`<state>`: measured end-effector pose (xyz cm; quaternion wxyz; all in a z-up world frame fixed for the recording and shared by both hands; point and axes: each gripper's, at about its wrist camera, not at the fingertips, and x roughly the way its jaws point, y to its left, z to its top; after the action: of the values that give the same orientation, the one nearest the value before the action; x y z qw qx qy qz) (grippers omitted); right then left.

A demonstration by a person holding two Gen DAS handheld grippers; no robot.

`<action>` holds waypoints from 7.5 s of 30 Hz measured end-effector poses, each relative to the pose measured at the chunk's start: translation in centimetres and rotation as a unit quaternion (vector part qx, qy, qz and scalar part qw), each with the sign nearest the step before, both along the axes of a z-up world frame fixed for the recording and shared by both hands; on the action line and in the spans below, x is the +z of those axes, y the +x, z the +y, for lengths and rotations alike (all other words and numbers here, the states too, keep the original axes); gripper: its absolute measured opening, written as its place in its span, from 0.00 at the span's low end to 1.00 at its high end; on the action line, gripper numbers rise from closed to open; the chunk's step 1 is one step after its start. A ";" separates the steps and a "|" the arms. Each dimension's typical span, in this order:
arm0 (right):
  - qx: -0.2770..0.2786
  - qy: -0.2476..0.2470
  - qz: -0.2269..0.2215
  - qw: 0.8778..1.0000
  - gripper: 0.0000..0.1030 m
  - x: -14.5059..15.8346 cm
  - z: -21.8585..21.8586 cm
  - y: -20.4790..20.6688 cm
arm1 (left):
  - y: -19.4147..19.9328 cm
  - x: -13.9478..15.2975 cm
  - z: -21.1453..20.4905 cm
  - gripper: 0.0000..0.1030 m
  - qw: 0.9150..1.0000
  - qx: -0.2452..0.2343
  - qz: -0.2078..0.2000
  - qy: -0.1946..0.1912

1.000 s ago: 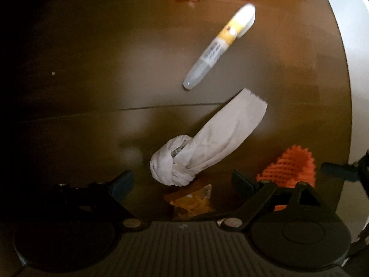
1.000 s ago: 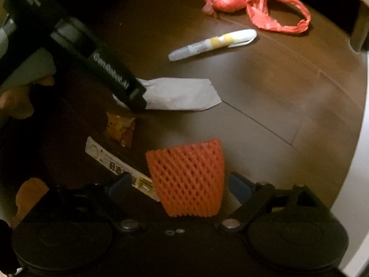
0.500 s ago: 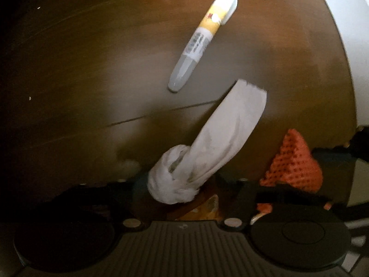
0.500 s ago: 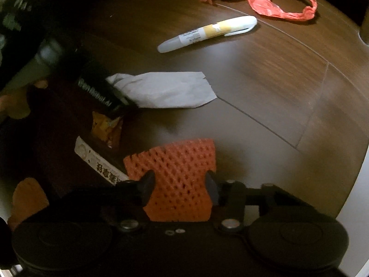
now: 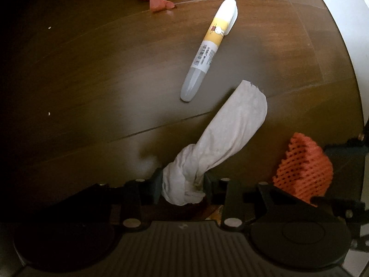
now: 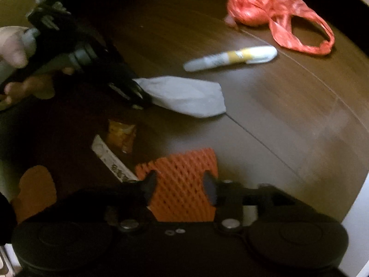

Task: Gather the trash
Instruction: 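Grasp the white paper wrapper with left gripper while right gripper grasps orange foam net, then lift the paper wrapper and orange foam net up to the teal bin, then lower both items into the teal bin and open both grippers, then withdraw both tools from the bin and lower toward the floor, then grasp the orange snack wrapper with left gripper while right gripper grasps white sachet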

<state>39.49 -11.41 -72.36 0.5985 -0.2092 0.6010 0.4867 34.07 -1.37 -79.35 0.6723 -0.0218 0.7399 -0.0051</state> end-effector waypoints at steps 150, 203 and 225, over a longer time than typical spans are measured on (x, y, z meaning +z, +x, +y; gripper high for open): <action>-0.326 0.115 -0.243 0.906 0.46 68.2 6.4 27.9 | 30.8 75.4 10.5 0.57 0.947 0.031 -0.320 0.006; -0.220 0.079 -0.078 0.969 0.72 27.6 -5.3 -2.8 | -1.6 33.7 1.4 1.00 0.973 0.099 -0.209 -0.026; 0.126 -0.020 -0.125 0.984 0.69 -0.7 1.9 -19.2 | -7.2 -1.0 1.1 1.00 0.978 0.208 -0.008 0.014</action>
<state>20.32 -9.53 -73.10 0.5981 -0.3546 0.4998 0.5164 26.92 -0.22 -80.39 0.6648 -0.1655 0.7139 0.1452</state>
